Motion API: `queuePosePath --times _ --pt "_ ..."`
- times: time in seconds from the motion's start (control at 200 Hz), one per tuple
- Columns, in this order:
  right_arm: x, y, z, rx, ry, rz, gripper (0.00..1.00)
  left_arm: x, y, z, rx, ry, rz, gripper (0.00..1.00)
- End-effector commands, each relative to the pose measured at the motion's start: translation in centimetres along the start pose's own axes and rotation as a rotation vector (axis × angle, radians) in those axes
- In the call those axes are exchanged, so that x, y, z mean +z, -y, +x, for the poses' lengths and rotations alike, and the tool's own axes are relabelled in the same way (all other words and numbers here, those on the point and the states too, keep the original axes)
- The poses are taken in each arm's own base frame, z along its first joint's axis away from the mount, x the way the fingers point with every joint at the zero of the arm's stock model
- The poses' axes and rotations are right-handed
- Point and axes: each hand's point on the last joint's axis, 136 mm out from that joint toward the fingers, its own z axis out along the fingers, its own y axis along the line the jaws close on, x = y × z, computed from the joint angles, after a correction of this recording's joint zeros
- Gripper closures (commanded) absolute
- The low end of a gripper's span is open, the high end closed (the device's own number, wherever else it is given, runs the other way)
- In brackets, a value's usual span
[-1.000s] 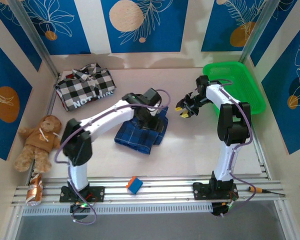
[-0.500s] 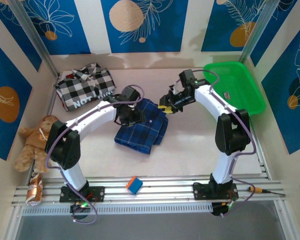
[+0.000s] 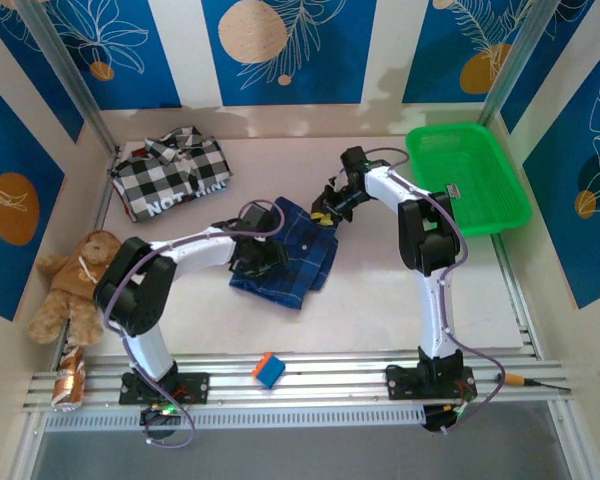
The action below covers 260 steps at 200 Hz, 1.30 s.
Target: Fold and stack the long sleeve shirts
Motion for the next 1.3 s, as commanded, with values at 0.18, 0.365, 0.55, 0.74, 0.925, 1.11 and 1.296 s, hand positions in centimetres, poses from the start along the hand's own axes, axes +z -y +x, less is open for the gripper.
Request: queuePosePath --times 0.18,0.365,0.55,0.74,0.925,1.11,1.296 --pt "-1.0 -0.5 -3.6 -0.033 0.076 -0.017 0.69 -1.2 7.5 1.5 0.121 -0.101 0.307 0.31" --pt "-5.6 -3.9 -2.1 -0.111 0.113 -0.040 0.64 -7.1 10.0 -2.8 0.141 -0.032 0.347 0.26" --pt "-9.3 -5.3 4.1 -0.139 0.060 -0.058 0.62 -7.6 8.6 -9.4 0.058 0.046 0.251 0.34" --pt "-8.5 -5.3 12.9 -0.123 -0.134 -0.209 0.72 -4.1 10.7 -13.0 0.086 0.055 0.261 0.54" --pt "-4.5 -4.2 19.0 -0.155 -0.313 -0.215 0.78 -1.0 10.4 -13.7 0.085 0.032 0.242 0.65" --pt "-0.1 0.4 19.6 -0.077 -0.364 -0.108 0.82 2.1 6.8 -14.2 0.107 0.054 0.088 0.70" --pt "2.0 5.3 19.0 -0.005 -0.365 0.032 0.84 3.6 4.7 -15.5 0.156 0.103 -0.032 0.71"
